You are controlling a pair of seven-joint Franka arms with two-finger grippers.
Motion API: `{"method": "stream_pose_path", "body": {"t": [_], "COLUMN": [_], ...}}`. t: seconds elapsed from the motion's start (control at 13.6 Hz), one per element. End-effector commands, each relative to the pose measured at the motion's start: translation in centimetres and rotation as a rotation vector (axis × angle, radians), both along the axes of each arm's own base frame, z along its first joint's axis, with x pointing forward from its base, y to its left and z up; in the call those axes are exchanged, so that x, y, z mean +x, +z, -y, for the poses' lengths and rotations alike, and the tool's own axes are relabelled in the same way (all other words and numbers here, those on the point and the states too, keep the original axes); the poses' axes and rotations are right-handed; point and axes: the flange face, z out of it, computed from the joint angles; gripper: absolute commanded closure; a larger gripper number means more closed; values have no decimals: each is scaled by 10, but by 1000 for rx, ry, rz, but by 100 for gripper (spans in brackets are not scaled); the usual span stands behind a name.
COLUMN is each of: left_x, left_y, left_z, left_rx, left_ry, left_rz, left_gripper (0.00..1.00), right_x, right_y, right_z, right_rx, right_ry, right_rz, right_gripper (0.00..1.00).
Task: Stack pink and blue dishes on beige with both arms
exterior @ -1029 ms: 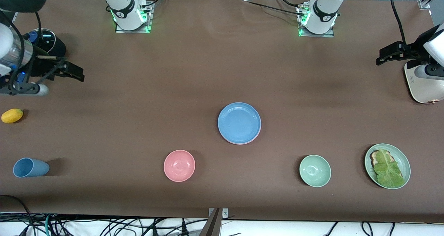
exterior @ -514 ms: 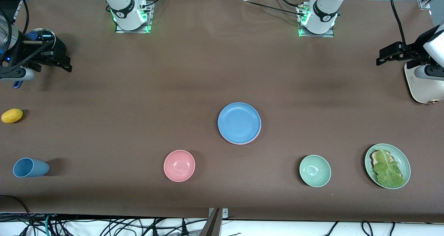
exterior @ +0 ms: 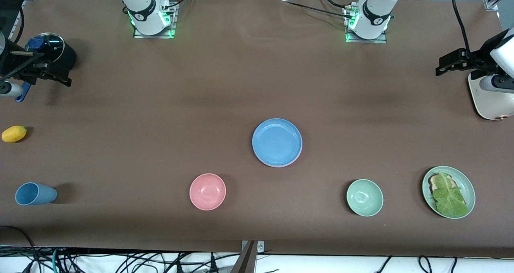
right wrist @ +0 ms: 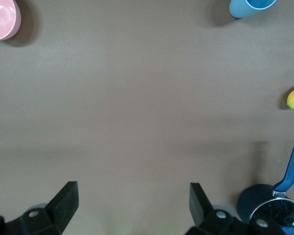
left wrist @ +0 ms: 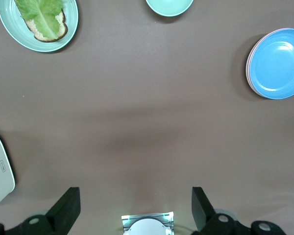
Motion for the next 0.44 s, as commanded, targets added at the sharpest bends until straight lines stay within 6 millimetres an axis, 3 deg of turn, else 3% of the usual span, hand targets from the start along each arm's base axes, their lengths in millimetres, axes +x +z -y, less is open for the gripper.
{"method": "stream_pose_path", "body": {"t": [0.0, 0.37], "left_x": [1, 1], "left_y": [3, 4], "left_z": [-2, 0], "left_rx": [4, 3], "left_ry": [-8, -10], "left_rz": [8, 9], "left_gripper": [0, 0], "right_x": [-1, -3], "right_y": [-1, 1], "right_z": [-3, -4], "right_rx": [11, 25], "right_ry": [14, 10], "right_rz": [8, 13], "right_gripper": [0, 0]}}
